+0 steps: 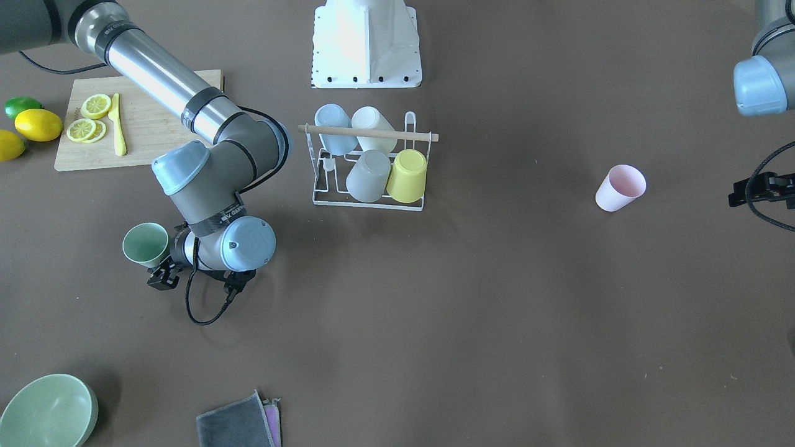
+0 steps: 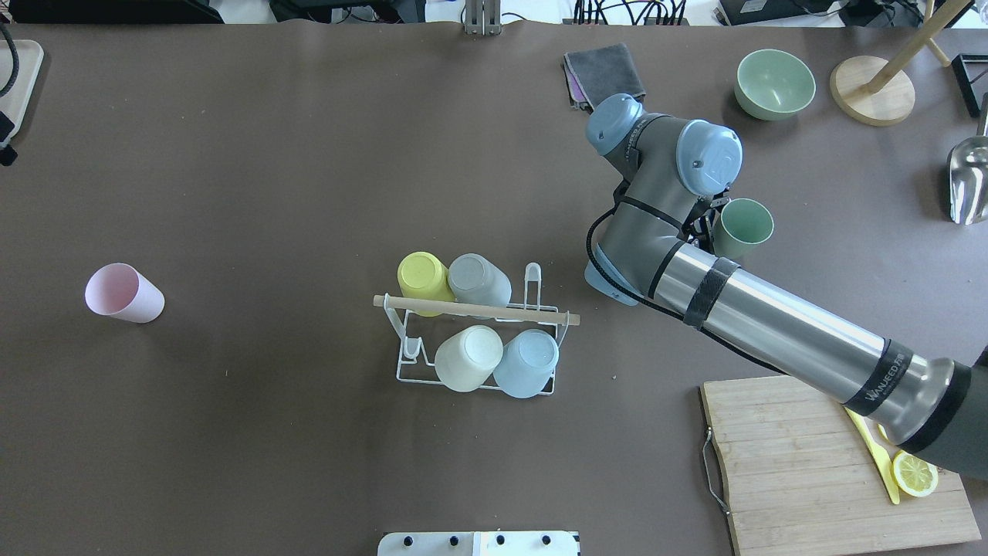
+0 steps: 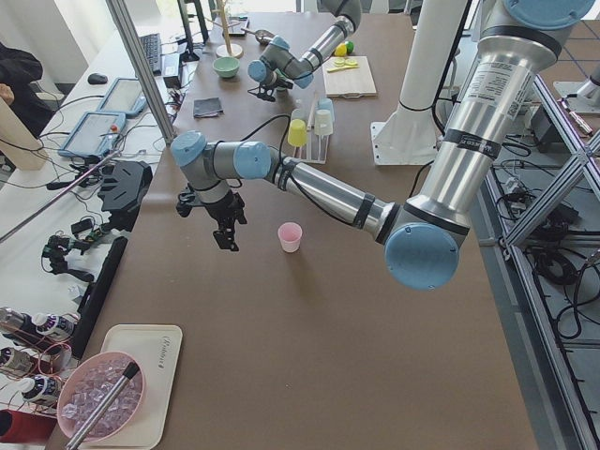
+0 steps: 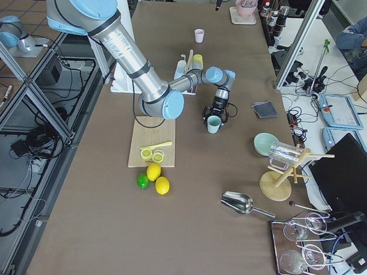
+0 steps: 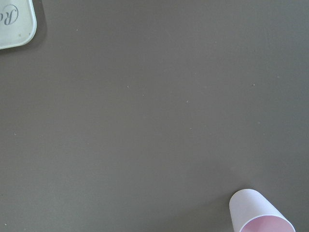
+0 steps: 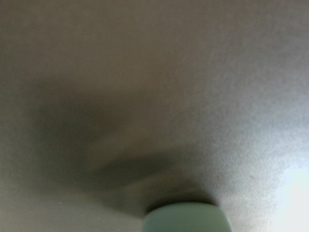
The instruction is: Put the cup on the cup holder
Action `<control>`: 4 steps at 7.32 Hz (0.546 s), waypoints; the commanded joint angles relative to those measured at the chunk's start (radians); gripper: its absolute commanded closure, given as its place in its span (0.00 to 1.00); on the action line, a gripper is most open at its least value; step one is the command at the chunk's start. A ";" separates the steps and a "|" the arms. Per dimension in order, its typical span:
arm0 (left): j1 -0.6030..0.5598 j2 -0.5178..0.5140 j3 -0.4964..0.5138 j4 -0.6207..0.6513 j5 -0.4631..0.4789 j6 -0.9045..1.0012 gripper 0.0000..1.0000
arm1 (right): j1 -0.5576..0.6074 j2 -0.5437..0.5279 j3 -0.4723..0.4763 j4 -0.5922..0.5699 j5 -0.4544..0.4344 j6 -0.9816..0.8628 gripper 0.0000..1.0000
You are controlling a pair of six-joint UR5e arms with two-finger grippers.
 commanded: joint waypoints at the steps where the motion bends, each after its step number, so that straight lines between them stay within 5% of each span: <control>1: 0.033 -0.066 0.097 0.027 -0.055 -0.010 0.02 | 0.005 -0.017 0.007 0.002 -0.004 -0.022 0.00; 4: 0.146 -0.154 0.247 0.031 -0.052 -0.009 0.02 | 0.016 -0.031 0.015 0.002 -0.002 -0.043 0.00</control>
